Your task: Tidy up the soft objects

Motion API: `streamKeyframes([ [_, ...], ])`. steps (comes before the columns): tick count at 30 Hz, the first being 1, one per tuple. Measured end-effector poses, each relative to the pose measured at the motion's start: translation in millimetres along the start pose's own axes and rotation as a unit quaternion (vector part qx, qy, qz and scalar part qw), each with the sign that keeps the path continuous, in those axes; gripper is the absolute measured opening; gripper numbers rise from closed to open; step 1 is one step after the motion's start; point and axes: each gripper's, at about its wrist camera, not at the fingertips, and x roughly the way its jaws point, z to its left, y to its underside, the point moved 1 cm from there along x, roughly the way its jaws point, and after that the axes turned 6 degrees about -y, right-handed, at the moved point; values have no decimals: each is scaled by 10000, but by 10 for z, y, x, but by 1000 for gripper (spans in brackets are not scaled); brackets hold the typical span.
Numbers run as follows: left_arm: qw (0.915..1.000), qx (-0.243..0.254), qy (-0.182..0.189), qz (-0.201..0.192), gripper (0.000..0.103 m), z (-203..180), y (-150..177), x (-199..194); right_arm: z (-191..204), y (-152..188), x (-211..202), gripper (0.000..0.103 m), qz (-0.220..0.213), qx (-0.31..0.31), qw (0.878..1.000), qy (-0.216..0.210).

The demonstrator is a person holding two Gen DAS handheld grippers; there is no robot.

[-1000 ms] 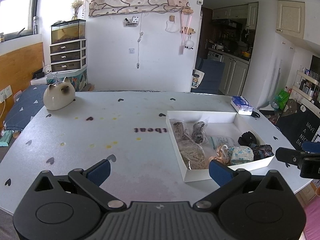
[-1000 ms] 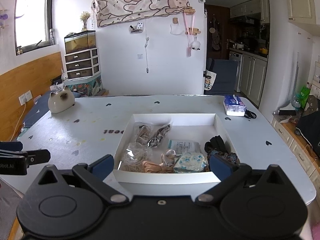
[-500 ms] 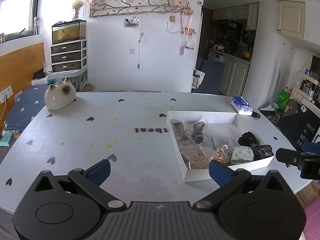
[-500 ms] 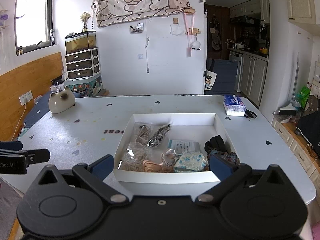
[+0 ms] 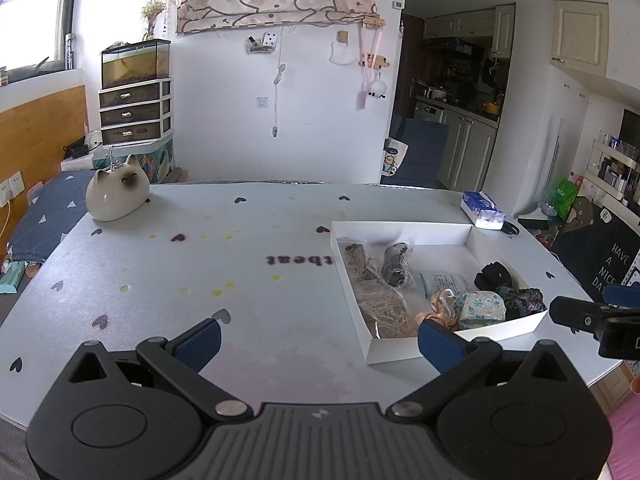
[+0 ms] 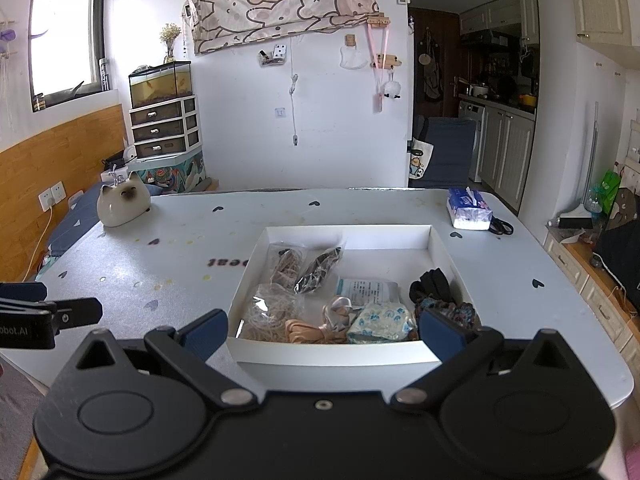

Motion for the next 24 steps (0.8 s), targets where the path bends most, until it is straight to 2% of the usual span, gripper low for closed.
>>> streamKeyframes([
  [24,10000,-2,-6,5,103,3,-3,-2,-2,34,-8,103,10,4,10000,-36],
])
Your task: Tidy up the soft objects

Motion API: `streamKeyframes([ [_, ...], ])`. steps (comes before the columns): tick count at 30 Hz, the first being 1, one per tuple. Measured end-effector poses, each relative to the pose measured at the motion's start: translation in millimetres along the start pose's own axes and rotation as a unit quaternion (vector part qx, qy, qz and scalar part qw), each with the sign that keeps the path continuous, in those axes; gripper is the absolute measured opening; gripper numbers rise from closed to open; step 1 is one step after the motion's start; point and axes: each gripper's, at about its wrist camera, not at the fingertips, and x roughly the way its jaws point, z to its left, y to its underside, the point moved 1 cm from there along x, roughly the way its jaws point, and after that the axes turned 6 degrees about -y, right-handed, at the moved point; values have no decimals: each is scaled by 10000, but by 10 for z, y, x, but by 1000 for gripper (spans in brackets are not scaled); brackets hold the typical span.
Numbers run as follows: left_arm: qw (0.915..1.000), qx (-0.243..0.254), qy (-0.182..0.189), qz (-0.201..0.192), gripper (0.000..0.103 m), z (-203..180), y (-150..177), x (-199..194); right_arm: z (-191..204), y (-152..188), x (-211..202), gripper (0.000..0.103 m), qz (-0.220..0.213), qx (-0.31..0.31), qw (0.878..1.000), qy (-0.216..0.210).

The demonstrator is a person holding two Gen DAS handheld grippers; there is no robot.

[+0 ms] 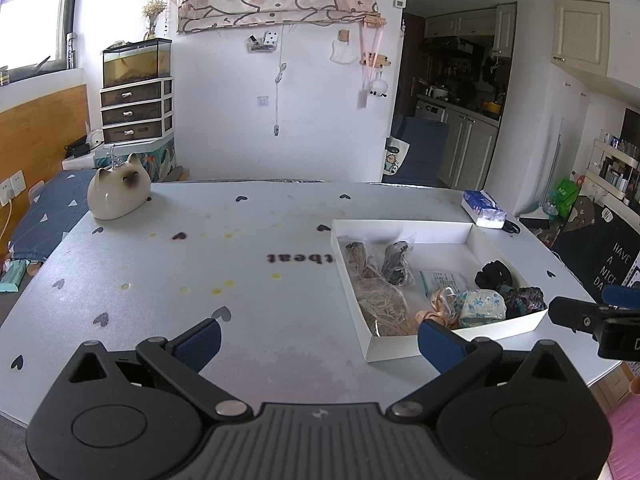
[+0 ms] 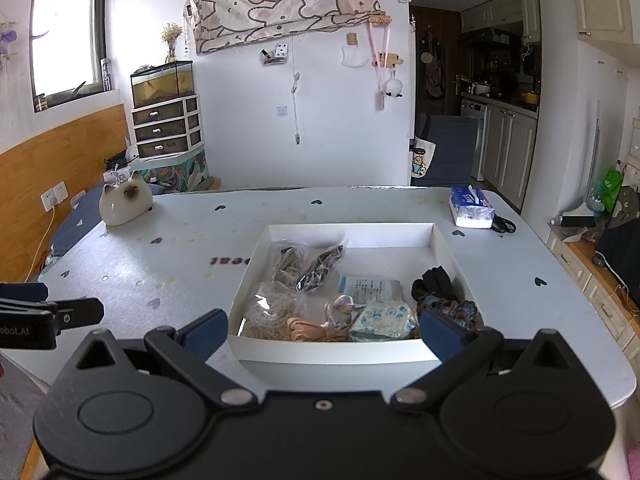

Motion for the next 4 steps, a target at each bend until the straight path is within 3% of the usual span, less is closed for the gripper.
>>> streamKeyframes([
  [4,10000,4,1,-2,103,1,-1,0,5,3,-5,103,-5,2,10000,0],
])
